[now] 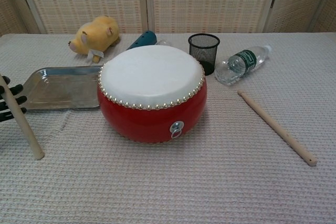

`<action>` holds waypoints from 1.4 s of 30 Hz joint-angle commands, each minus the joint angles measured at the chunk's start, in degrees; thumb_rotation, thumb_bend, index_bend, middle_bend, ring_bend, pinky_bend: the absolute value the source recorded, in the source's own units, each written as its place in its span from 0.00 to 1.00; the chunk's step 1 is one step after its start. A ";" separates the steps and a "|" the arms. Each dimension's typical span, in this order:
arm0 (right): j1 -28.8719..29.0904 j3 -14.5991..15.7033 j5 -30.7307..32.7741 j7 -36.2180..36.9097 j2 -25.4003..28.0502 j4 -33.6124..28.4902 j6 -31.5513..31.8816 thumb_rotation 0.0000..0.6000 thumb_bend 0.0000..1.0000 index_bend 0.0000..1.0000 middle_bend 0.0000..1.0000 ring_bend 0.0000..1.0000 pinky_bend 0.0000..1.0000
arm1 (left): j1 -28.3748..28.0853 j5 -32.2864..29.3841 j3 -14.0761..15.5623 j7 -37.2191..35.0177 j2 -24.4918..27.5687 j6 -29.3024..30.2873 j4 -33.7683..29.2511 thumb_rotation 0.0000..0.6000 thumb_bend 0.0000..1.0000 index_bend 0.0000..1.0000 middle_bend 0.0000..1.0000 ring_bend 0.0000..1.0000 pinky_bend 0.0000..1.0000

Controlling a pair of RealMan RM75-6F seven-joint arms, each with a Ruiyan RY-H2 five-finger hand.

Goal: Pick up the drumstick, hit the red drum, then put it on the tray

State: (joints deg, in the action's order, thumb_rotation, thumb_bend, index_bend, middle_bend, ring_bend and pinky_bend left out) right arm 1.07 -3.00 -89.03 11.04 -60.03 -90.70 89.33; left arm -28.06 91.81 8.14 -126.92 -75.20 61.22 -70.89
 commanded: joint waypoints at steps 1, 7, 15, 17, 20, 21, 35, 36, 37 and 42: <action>-0.04 0.00 0.02 0.00 0.00 -0.01 0.05 1.00 0.10 0.09 0.16 0.01 0.10 | -0.26 -0.09 -0.22 0.07 -0.73 -0.50 0.37 1.00 0.39 0.52 0.43 0.37 0.42; -0.17 0.02 0.11 -0.18 0.07 -0.14 0.13 1.00 0.10 0.09 0.16 0.01 0.10 | -0.33 0.19 -0.62 -2.13 -1.92 0.22 1.66 1.00 0.39 0.47 0.43 0.38 0.42; -0.15 -0.08 0.17 -0.39 0.08 -0.25 0.16 1.00 0.10 0.09 0.16 0.01 0.10 | -0.09 1.50 -0.06 -4.62 -2.92 1.75 3.86 1.00 0.39 0.43 0.44 0.40 0.42; -0.11 -0.11 0.09 -0.48 0.04 -0.31 0.17 1.00 0.10 0.09 0.16 0.01 0.10 | 0.29 2.18 0.36 -6.37 -3.63 2.89 4.65 1.00 0.39 0.42 0.45 0.40 0.42; -0.10 -0.12 0.03 -0.60 0.06 -0.42 0.19 1.00 0.10 0.09 0.16 0.01 0.10 | 0.44 3.55 1.11 -8.97 -4.66 4.39 6.84 1.00 0.39 0.42 0.47 0.42 0.43; -0.11 -0.11 -0.03 -0.64 0.06 -0.46 0.25 1.00 0.10 0.09 0.16 0.01 0.10 | 0.49 3.84 1.34 -9.35 -5.02 4.77 7.51 1.00 0.39 0.42 0.47 0.42 0.43; -0.32 -0.11 -0.28 -1.29 0.25 -1.16 0.74 1.00 0.10 0.09 0.16 0.01 0.10 | 1.01 5.26 2.77 -5.64 -6.88 8.04 9.56 1.00 0.38 0.49 0.56 0.51 0.47; -0.33 -0.13 -0.29 -1.35 0.24 -1.21 0.80 1.00 0.10 0.09 0.16 0.01 0.10 | 1.08 5.46 2.97 -4.89 -6.99 8.29 9.72 1.00 0.38 0.49 0.56 0.51 0.47; -0.35 -0.13 -0.30 -1.39 0.24 -1.23 0.83 1.00 0.10 0.09 0.16 0.01 0.10 | 1.14 5.64 3.13 -4.19 -7.08 8.52 9.81 1.00 0.38 0.50 0.56 0.51 0.47; -0.37 -0.09 -0.43 -1.56 0.31 -1.48 0.87 1.00 0.10 0.09 0.16 0.01 0.10 | 1.39 6.61 4.03 -2.33 -7.27 9.96 9.84 1.00 0.36 0.51 0.57 0.51 0.47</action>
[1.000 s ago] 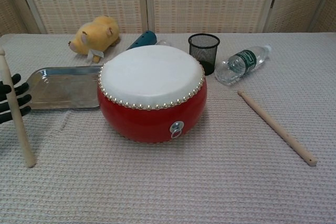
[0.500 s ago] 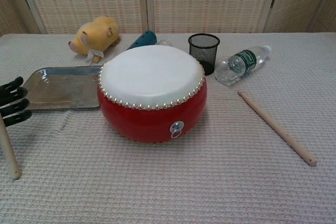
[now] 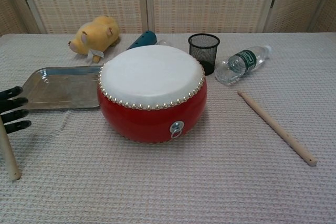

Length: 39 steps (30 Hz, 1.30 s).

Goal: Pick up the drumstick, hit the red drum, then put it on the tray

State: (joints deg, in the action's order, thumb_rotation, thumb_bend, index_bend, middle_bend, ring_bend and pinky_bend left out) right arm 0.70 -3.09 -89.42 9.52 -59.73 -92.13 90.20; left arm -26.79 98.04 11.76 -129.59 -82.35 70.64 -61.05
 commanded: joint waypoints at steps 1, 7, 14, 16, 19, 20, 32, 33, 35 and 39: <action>0.00 0.02 -0.08 -0.08 0.03 -0.09 0.02 1.00 0.10 0.09 0.16 0.01 0.10 | 0.15 0.45 0.55 0.35 -0.14 0.71 0.00 1.00 0.35 0.51 0.57 0.51 0.47; 0.02 0.05 -0.33 -0.31 0.03 -0.29 0.13 1.00 0.10 0.09 0.16 0.01 0.10 | 0.38 0.65 1.15 -0.51 -0.29 2.03 0.05 1.00 0.29 0.52 0.58 0.52 0.47; 0.00 0.08 -0.52 -0.45 0.05 -0.47 0.25 1.00 0.10 0.09 0.16 0.01 0.10 | 0.49 0.22 1.35 -1.08 -0.38 2.59 0.08 1.00 0.25 0.52 0.58 0.52 0.47; -0.02 0.06 -0.56 -0.44 0.05 -0.51 0.34 1.00 0.10 0.09 0.16 0.01 0.10 | 0.47 0.09 1.39 -0.54 -0.42 2.50 0.09 1.00 0.25 0.52 0.58 0.52 0.47; -0.03 0.04 -0.59 -0.44 0.05 -0.54 0.40 1.00 0.10 0.09 0.16 0.01 0.10 | 0.40 0.00 1.47 0.84 -0.50 2.23 0.00 1.00 0.24 0.51 0.57 0.51 0.47; -0.02 0.05 -0.60 -0.46 0.05 -0.55 0.40 1.00 0.10 0.09 0.16 0.01 0.10 | 0.34 0.12 1.55 1.13 -0.50 2.24 -0.01 1.00 0.24 0.50 0.56 0.51 0.47; -0.05 0.02 -0.52 -0.22 -0.01 -0.36 0.42 1.00 0.10 0.09 0.16 0.01 0.10 | -0.56 -0.84 1.24 7.74 0.56 0.43 -2.99 0.98 0.22 0.40 0.48 0.46 0.45; -0.05 0.01 -0.47 -0.17 -0.04 -0.30 0.39 1.00 0.10 0.09 0.16 0.01 0.10 | -0.68 -0.88 1.21 8.25 0.69 0.24 -3.37 0.98 0.22 0.38 0.48 0.46 0.45; -0.06 0.02 -0.44 -0.07 -0.03 -0.24 0.37 1.00 0.10 0.09 0.16 0.01 0.10 | -0.81 -0.99 1.07 8.69 0.84 0.19 -3.87 0.98 0.22 0.38 0.48 0.46 0.46; -0.11 -0.04 -0.43 0.08 -0.01 -0.10 0.52 1.00 0.10 0.10 0.16 0.01 0.10 | -0.81 -1.30 0.84 9.16 1.15 0.29 -4.76 0.98 0.22 0.42 0.49 0.46 0.46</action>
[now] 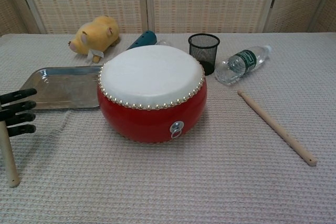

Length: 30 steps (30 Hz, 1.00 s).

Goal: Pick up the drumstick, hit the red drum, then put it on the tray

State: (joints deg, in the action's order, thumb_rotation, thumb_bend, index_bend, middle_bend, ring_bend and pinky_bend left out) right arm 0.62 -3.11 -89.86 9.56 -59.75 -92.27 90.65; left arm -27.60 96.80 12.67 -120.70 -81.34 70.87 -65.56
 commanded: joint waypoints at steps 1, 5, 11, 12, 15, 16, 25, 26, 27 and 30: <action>-0.04 -0.05 0.00 0.05 0.02 0.06 0.13 1.00 0.10 0.09 0.16 0.01 0.10 | 0.01 -0.05 -0.07 0.45 0.18 0.09 -0.37 0.98 0.22 0.44 0.51 0.47 0.46; -0.06 -0.08 -0.06 0.06 0.00 0.10 0.24 1.00 0.10 0.09 0.16 0.01 0.10 | 0.00 -0.07 0.00 1.17 0.17 -0.13 -0.54 0.95 0.22 0.54 0.62 0.57 0.54; -0.18 -0.04 -0.28 0.06 0.00 0.09 0.55 1.00 0.10 0.09 0.16 0.01 0.10 | 0.31 0.05 0.21 4.61 0.23 -0.12 -0.99 0.88 0.22 0.65 0.73 0.65 0.60; -0.19 -0.05 -0.34 0.04 0.02 0.06 0.63 1.00 0.10 0.09 0.16 0.01 0.10 | 0.44 0.13 0.29 5.66 0.27 -0.03 -1.18 0.88 0.22 0.65 0.74 0.66 0.61; -0.23 -0.04 -0.44 -0.01 0.02 0.00 0.74 1.00 0.10 0.09 0.16 0.01 0.10 | 0.65 0.41 0.54 7.93 0.36 0.10 -1.67 0.85 0.22 0.68 0.76 0.67 0.61; -0.22 -0.03 -0.44 -0.01 0.00 -0.02 0.73 1.00 0.10 0.09 0.16 0.01 0.10 | 0.69 0.43 0.58 8.49 0.39 0.09 -1.85 0.83 0.22 0.69 0.77 0.68 0.61; -0.25 -0.02 -0.77 -0.22 0.07 -0.29 1.00 1.00 0.10 0.09 0.16 0.01 0.10 | 1.30 0.37 0.99 14.46 0.25 -0.33 -2.27 0.81 0.22 0.74 0.84 0.74 0.67; -0.25 -0.01 -0.78 -0.25 0.07 -0.32 1.00 1.00 0.10 0.09 0.16 0.01 0.10 | 1.33 0.37 1.06 15.19 0.23 -0.50 -2.27 0.81 0.22 0.75 0.85 0.75 0.68; -0.25 -0.01 -0.79 -0.29 0.07 -0.37 1.00 1.00 0.10 0.09 0.16 0.01 0.10 | 1.39 0.29 1.11 16.26 0.16 -0.74 -2.27 0.80 0.22 0.76 0.85 0.76 0.68; -0.25 0.00 -0.78 -0.38 0.02 -0.43 0.98 1.00 0.10 0.09 0.16 0.01 0.10 | 1.58 0.22 1.31 18.97 -0.08 -1.33 -2.36 0.81 0.22 0.78 0.87 0.78 0.71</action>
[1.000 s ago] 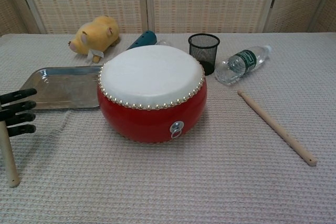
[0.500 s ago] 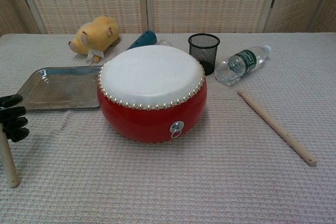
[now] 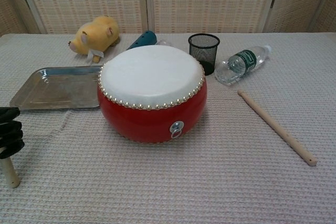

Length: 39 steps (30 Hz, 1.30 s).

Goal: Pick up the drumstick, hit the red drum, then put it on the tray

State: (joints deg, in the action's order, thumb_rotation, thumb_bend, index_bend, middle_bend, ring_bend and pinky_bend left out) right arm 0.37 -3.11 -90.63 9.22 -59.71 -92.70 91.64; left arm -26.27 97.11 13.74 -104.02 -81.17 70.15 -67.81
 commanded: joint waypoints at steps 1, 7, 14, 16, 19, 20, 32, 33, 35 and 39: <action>0.01 0.00 -0.02 -0.09 -0.02 -0.04 -0.01 1.00 0.10 0.09 0.16 0.01 0.10 | 0.32 -0.08 0.33 2.87 -0.34 -0.75 -0.10 0.81 0.22 0.79 0.87 0.78 0.71; 0.10 0.00 -0.08 -0.38 -0.02 -0.24 -0.13 1.00 0.10 0.09 0.16 0.01 0.10 | 0.76 -0.12 0.73 5.88 -1.09 -1.46 0.21 0.82 0.22 0.80 0.88 0.79 0.71; 0.22 -0.03 -0.05 -0.79 0.03 -0.62 -0.30 1.00 0.10 0.09 0.16 0.01 0.10 | 1.11 -0.06 1.21 8.18 -2.01 -2.30 0.59 0.89 0.22 0.82 0.90 0.81 0.72; 0.26 -0.04 -0.04 -0.92 0.03 -0.74 -0.36 1.00 0.10 0.09 0.16 0.01 0.10 | 1.20 -0.12 1.22 8.60 -2.37 -2.46 0.72 0.92 0.22 0.83 0.91 0.82 0.72; 0.31 -0.04 -0.05 -1.08 0.05 -0.86 -0.44 1.00 0.10 0.09 0.16 0.01 0.10 | 1.28 -0.08 1.29 9.10 -2.83 -2.65 1.06 0.97 0.22 0.84 0.92 0.83 0.74; 0.30 -0.04 -0.06 -1.11 0.06 -0.91 -0.42 1.00 0.10 0.09 0.16 0.01 0.10 | 1.31 -0.14 1.27 9.24 -2.96 -2.74 1.17 0.99 0.22 0.85 0.93 0.84 0.74; 0.28 -0.06 -0.09 -1.23 0.01 -1.01 -0.28 1.00 0.10 0.09 0.16 0.01 0.10 | 1.63 -0.92 0.98 12.30 -3.78 -3.74 1.67 1.00 0.29 0.96 1.00 0.94 0.88; 0.27 -0.06 -0.10 -1.21 0.03 -1.02 -0.26 1.00 0.10 0.09 0.16 0.01 0.10 | 1.64 -1.00 0.95 12.60 -3.80 -3.87 1.70 1.00 0.31 0.97 1.00 0.94 0.89; 0.24 -0.03 -0.20 -1.21 0.07 -1.03 -0.17 1.00 0.10 0.09 0.16 0.01 0.10 | 1.67 -1.19 0.88 13.84 -3.87 -4.24 1.73 1.00 0.36 0.99 1.00 0.96 0.90; 0.20 -0.03 -0.31 -1.20 0.13 -1.11 -0.02 1.00 0.10 0.09 0.16 0.01 0.10 | 1.95 -1.78 0.50 15.46 -4.01 -4.45 1.55 1.00 0.56 1.00 1.00 0.99 0.95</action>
State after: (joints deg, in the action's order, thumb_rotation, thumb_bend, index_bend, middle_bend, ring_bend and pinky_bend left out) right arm 0.57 -3.14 -90.94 8.02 -59.58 -93.80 91.61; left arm -24.44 95.56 14.40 -88.96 -85.12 65.82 -66.18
